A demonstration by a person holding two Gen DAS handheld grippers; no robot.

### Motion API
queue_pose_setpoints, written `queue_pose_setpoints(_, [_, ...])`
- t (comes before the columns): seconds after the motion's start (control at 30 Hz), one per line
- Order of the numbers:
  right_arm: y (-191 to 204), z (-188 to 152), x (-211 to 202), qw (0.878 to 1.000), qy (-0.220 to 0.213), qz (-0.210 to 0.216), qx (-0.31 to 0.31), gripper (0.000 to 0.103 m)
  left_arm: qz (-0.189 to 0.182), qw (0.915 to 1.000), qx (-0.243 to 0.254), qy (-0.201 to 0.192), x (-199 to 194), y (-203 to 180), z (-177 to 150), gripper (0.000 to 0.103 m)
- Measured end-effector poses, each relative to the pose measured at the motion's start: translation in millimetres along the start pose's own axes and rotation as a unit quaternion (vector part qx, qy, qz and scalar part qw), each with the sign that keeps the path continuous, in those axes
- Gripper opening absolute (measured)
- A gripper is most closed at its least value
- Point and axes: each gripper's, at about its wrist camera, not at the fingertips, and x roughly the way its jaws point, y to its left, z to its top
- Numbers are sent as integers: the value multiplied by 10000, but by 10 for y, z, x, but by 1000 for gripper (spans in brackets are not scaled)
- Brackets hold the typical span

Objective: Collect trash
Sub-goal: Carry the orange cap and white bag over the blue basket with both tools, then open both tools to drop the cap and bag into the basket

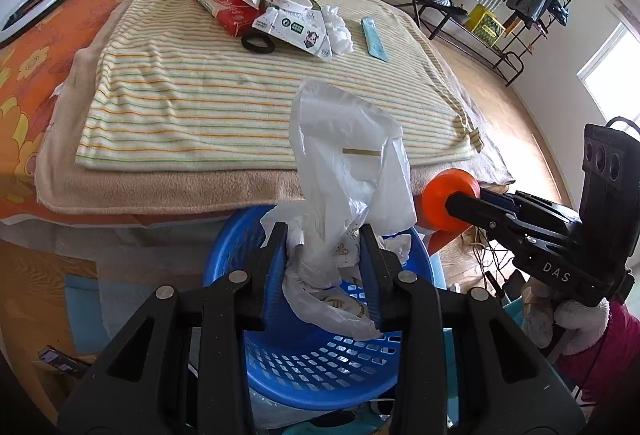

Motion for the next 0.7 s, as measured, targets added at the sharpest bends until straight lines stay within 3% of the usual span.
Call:
queue_pose_setpoints(0.33, [-12,-401,141,9993,358,-81,16,22,163,9979,291,547,278,-105,-452,34])
queue_pose_setpoints(0.63, [21,-574,297,9979,625,-145,-82,22,402,9948,493,801,457,-136,-577,36])
queue_pose_setpoints(0.7, [22,-595,327,9976,665,-167,-93,23,490,9938,578,819,490,-155,-589,41])
